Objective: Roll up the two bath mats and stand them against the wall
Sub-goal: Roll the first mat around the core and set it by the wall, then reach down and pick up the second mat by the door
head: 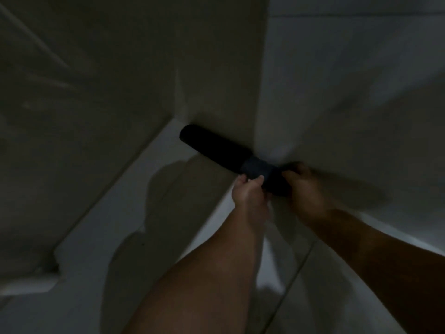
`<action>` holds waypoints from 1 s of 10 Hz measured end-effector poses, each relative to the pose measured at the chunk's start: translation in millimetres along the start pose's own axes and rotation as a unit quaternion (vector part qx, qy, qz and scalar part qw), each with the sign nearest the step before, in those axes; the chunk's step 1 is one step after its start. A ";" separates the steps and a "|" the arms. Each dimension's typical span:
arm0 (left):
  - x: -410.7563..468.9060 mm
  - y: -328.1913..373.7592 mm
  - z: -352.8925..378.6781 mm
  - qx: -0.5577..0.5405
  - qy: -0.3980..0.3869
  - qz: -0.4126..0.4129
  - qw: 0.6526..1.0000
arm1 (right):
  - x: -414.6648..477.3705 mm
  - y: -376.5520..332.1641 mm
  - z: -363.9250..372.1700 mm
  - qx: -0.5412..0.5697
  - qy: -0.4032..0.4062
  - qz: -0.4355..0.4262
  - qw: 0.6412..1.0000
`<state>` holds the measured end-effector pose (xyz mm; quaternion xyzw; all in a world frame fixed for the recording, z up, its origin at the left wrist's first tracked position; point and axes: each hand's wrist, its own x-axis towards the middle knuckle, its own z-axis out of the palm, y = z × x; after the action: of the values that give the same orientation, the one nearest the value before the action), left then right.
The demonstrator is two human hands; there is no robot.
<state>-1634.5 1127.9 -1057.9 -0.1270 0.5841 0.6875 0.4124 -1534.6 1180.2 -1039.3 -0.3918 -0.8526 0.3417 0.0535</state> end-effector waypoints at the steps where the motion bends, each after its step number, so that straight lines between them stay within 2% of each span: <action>1: 10.9 0.8 -0.7 0.006 0.019 0.020 1.000 | 0.6 -2.0 1.4 -0.075 -0.018 -0.033 0.996; 2: 20.8 6.1 5.0 -0.014 0.065 0.024 0.998 | 1.2 -14.8 -3.8 -0.182 0.009 -0.115 0.976; 3: 24.2 1.4 0.4 0.008 0.050 0.010 0.999 | 9.1 -10.1 3.1 -0.194 -0.088 -0.079 0.974; 5: 13.1 3.0 -11.1 0.108 0.056 -0.004 0.993 | 6.2 11.7 8.5 -0.176 -0.085 -0.101 0.976; 6: 6.1 1.0 -18.1 0.197 0.050 0.007 0.979 | 0.2 22.7 8.2 -0.199 -0.079 -0.115 0.970; 7: -15.6 -8.0 -20.3 0.377 0.048 0.140 0.915 | -18.6 36.0 -0.3 -0.187 -0.038 -0.147 0.971; 8: -37.1 -11.2 -25.1 0.589 -0.047 0.299 0.750 | -46.6 35.4 -26.7 -0.209 -0.001 -0.180 0.961; 9: -59.1 -13.8 -16.8 0.679 -0.166 0.325 0.637 | -81.2 43.2 -50.8 -0.223 0.037 -0.131 0.965; 10: -68.4 -13.7 -5.7 0.682 -0.224 0.329 0.613 | -102.7 47.0 -68.4 -0.244 0.032 -0.101 0.964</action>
<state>-1583.6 1093.8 -1024.2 0.5500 0.7764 0.1873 0.2442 -1409.8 1166.3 -998.5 -0.3151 -0.9432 0.1032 0.0180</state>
